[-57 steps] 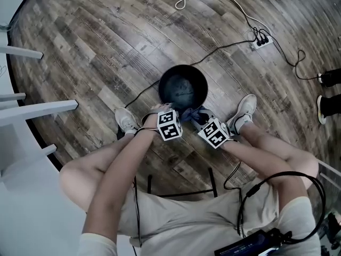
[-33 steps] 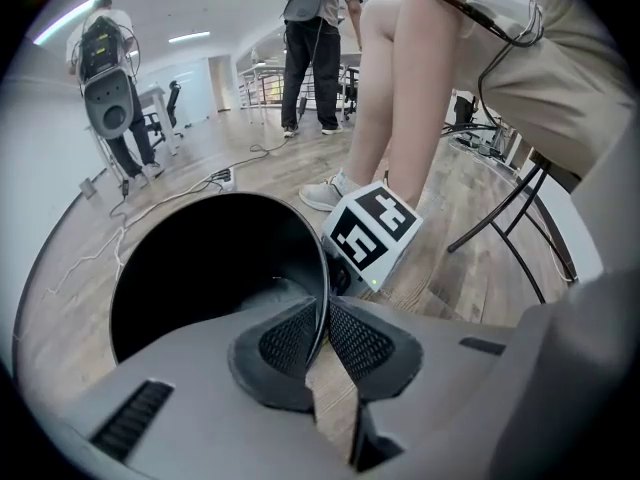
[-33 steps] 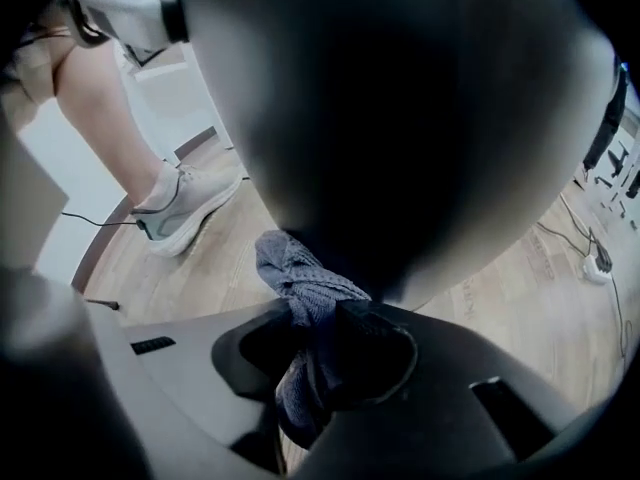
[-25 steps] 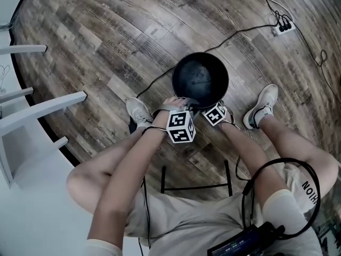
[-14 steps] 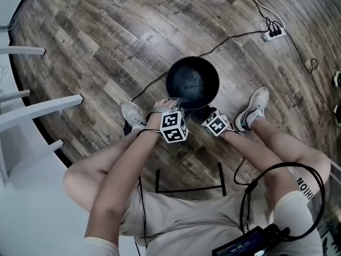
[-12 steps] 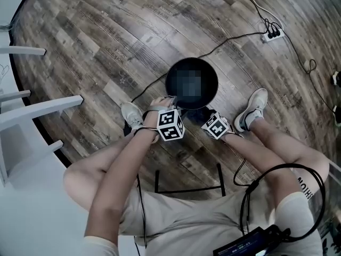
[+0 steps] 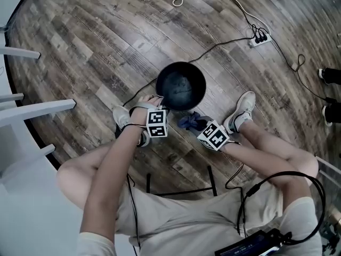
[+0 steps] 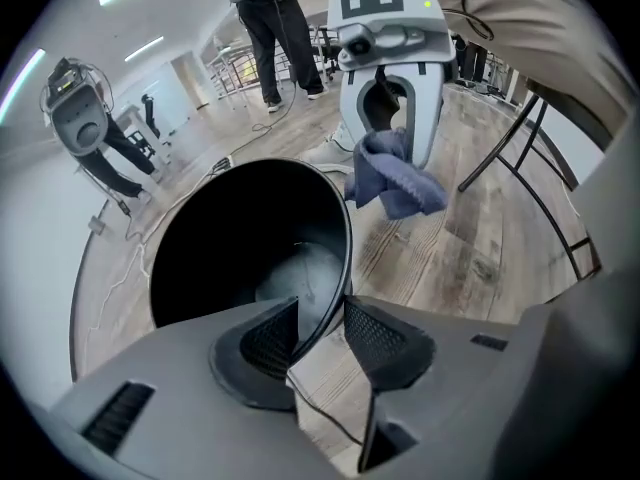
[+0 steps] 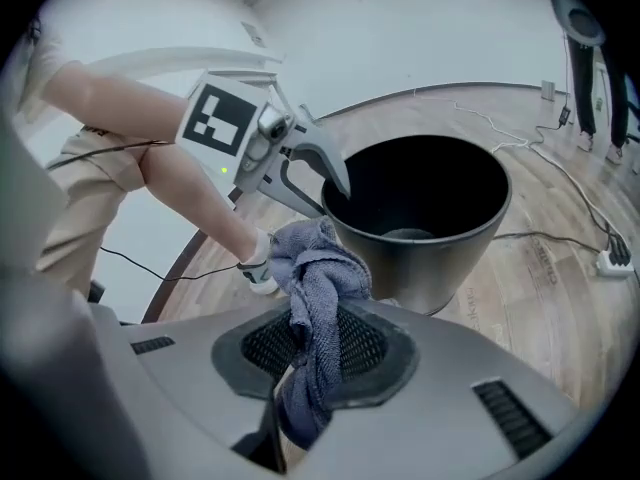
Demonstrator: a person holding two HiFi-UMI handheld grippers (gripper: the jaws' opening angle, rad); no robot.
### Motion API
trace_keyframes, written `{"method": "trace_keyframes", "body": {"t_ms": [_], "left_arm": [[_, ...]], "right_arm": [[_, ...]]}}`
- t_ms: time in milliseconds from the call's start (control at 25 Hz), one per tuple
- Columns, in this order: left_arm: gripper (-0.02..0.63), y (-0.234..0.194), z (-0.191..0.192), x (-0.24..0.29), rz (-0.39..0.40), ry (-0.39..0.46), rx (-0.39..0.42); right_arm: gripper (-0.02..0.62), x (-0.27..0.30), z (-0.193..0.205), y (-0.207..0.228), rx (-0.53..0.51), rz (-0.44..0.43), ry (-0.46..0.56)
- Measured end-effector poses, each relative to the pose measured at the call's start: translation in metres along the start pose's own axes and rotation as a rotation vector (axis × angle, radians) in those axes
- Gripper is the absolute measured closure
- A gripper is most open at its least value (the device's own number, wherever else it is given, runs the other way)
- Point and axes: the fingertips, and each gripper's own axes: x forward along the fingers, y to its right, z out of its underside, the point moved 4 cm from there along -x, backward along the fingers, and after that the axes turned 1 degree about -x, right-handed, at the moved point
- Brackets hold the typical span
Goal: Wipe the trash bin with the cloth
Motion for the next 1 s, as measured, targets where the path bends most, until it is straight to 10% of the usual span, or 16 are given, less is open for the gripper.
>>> {"method": "trace_keyframes", "body": {"t_ms": [680,1000], "left_arm": [[0.486,0.008,-0.029,0.005,0.079,-0.020,-0.260],[0.495,0.009,-0.032,0.004,0.080,0.033,-0.235]], "right_arm": [[0.517,-0.036,-0.037,0.009,-0.093,0.082,0.082],[0.517,0.003,-0.015,0.034,-0.157,0.092,-0.006]]}}
